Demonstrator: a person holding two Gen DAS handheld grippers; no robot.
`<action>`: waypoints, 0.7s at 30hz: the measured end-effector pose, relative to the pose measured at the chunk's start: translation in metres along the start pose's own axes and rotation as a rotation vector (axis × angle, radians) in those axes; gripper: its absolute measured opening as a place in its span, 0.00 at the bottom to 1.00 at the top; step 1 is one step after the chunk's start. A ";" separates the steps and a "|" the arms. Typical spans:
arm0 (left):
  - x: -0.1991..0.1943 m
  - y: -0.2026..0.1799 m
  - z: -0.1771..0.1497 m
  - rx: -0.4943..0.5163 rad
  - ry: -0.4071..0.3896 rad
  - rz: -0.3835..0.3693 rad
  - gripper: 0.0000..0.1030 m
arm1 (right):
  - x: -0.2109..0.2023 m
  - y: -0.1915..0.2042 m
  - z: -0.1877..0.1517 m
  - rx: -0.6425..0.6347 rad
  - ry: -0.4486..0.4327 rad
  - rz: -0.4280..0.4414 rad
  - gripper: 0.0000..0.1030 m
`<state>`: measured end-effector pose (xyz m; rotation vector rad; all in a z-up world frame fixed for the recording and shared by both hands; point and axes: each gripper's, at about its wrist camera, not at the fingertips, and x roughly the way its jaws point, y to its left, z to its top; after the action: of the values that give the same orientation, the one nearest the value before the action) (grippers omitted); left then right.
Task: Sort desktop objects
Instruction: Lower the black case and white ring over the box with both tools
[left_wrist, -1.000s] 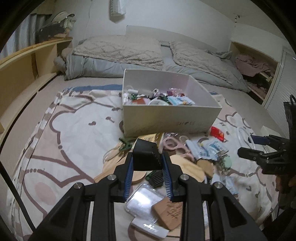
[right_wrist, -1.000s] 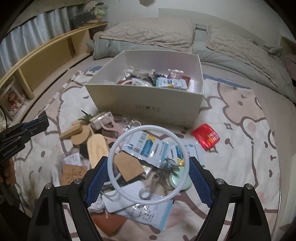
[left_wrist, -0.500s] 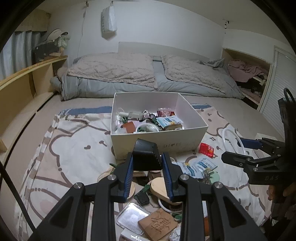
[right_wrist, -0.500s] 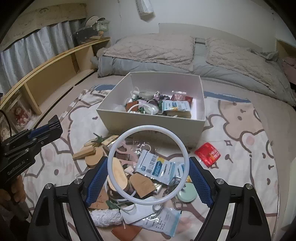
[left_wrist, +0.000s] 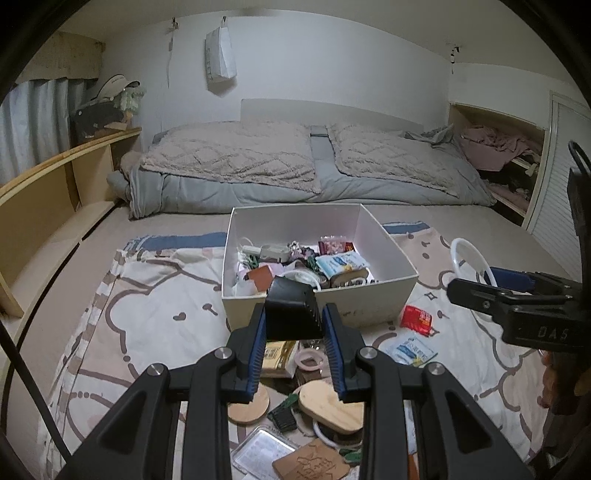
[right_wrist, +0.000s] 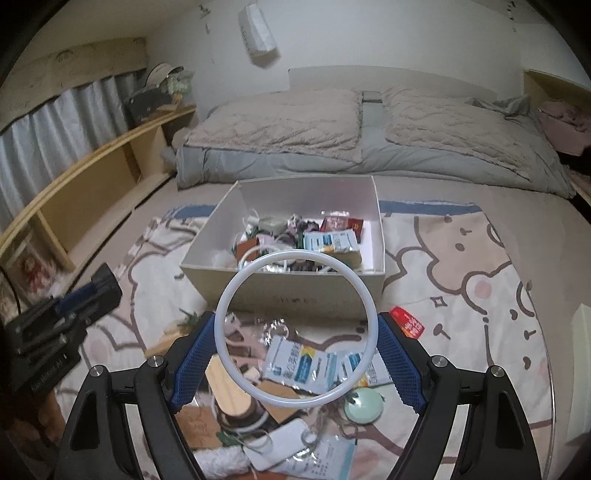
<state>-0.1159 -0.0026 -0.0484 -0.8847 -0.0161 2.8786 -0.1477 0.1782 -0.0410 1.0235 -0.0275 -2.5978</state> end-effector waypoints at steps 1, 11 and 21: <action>0.000 -0.002 0.003 -0.002 -0.005 0.000 0.29 | 0.000 0.001 0.003 0.002 -0.007 -0.002 0.83; 0.009 -0.003 0.024 -0.041 -0.047 0.035 0.29 | 0.012 0.003 0.016 0.067 -0.045 -0.016 0.82; 0.031 0.010 0.037 -0.089 -0.073 0.073 0.29 | 0.027 -0.003 0.035 0.106 -0.098 0.012 0.83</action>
<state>-0.1636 -0.0076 -0.0352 -0.8098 -0.1223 2.9978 -0.1902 0.1682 -0.0339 0.9276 -0.1964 -2.6578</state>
